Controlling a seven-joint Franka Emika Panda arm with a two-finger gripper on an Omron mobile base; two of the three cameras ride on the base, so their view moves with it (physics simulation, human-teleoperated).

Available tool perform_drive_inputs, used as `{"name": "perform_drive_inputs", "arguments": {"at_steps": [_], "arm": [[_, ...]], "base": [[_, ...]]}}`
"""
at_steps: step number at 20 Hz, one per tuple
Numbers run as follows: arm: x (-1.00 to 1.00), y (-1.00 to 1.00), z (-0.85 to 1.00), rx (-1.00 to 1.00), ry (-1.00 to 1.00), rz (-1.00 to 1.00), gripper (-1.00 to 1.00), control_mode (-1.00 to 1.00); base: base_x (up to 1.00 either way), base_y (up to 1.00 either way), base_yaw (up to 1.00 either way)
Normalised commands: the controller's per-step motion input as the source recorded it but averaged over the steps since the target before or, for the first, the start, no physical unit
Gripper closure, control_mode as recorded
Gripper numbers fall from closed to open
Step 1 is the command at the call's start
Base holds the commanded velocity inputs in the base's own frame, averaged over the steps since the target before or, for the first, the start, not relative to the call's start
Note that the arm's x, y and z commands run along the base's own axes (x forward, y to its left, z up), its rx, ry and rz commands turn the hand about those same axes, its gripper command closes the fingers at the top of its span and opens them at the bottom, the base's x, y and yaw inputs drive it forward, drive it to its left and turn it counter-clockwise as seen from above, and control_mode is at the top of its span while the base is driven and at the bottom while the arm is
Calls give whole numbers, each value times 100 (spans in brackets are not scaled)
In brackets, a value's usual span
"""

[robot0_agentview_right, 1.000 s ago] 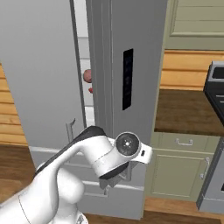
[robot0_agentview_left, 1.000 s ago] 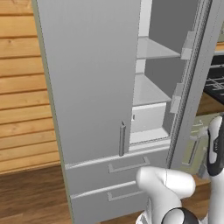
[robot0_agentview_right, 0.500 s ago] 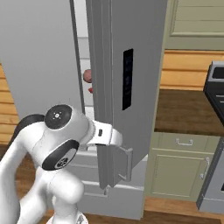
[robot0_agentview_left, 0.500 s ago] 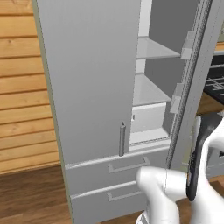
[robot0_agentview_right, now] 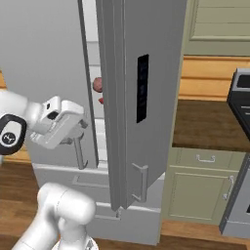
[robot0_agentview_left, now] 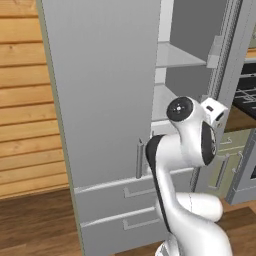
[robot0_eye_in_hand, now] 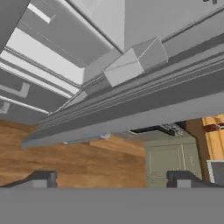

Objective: Take the strawberry from the fridge and place it on top of the pancake, located on the dining counter.

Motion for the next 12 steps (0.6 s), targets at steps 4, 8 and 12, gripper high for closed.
{"name": "perform_drive_inputs", "arguments": {"at_steps": [4, 8, 12], "arm": [[94, 10, 0, -46, 84, 25, -100, -100], [60, 0, 31, -46, 56, 19, -100, -100], [7, -46, 12, -25, 20, 2, -100, -100]], "base": [[0, 0, 0], [0, 0, 0], [0, 0, 0]]}}
